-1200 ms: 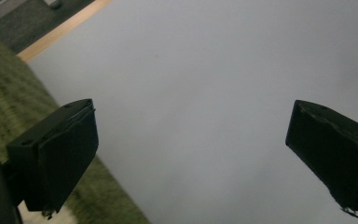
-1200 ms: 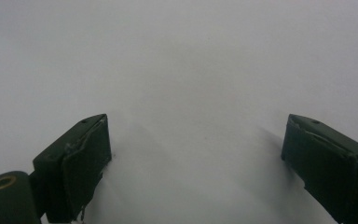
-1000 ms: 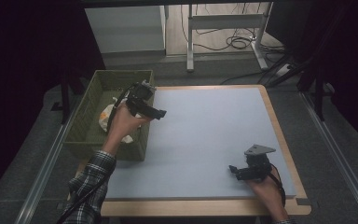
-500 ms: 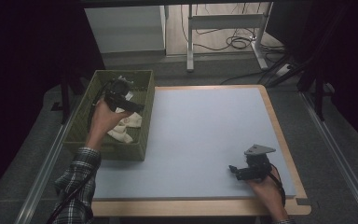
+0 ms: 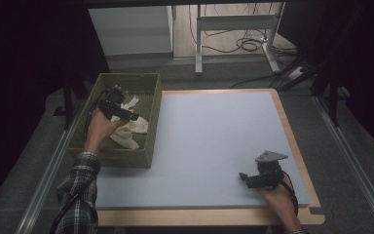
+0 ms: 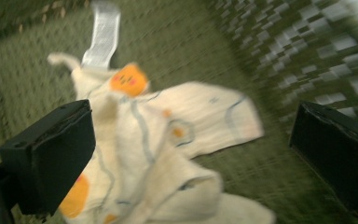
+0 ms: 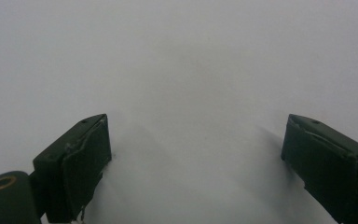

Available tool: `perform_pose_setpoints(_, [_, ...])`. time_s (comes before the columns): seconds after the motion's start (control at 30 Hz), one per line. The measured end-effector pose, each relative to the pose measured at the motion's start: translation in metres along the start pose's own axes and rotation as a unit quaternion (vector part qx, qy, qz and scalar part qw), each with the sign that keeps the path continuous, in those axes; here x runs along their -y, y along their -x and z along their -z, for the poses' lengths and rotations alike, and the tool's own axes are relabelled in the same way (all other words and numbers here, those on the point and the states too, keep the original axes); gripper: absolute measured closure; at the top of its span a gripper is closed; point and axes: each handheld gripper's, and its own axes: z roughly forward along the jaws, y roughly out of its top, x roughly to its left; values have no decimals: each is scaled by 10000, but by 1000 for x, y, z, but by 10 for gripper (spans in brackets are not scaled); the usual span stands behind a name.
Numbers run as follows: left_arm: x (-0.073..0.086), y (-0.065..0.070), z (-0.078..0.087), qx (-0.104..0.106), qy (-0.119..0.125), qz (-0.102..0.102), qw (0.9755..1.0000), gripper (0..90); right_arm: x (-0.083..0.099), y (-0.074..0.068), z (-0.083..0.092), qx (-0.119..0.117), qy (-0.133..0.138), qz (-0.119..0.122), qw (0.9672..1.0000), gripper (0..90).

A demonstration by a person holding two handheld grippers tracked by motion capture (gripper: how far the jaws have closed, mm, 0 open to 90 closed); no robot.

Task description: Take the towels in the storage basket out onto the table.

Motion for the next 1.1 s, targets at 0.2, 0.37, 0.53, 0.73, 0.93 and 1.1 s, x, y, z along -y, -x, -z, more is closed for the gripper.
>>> perform_pose_setpoints(0.2, [3, -24, -25, -140, -662, 393, 9969, 0, 0, 0, 0, -1, 0, -4, 10000, 82])
perform_pose_setpoints(0.37, [3, -33, -41, -54, -1013, 609, 9930, 0, 0, 0, 0, 2, -7, -3, 10000, 82])
perform_pose_setpoints(0.53, [6, -33, -67, 3, -1564, 701, 9852, 0, 0, 0, 0, 1, 1, -8, 10000, 82])
perform_pose_setpoints(0.73, [10, -31, -77, -155, -2042, 501, 9775, 50, 0, 0, 0, 3, 2, -10, 10000, 82])
perform_pose_setpoints(0.93, [10, -25, -67, -451, -1953, 242, 9794, 434, 0, 0, 0, 3, 3, -10, 10000, 82])
perform_pose_setpoints(1.1, [10, -28, -63, -524, -1939, 207, 9794, 826, 0, 0, 0, 4, 2, -9, 10000, 82])
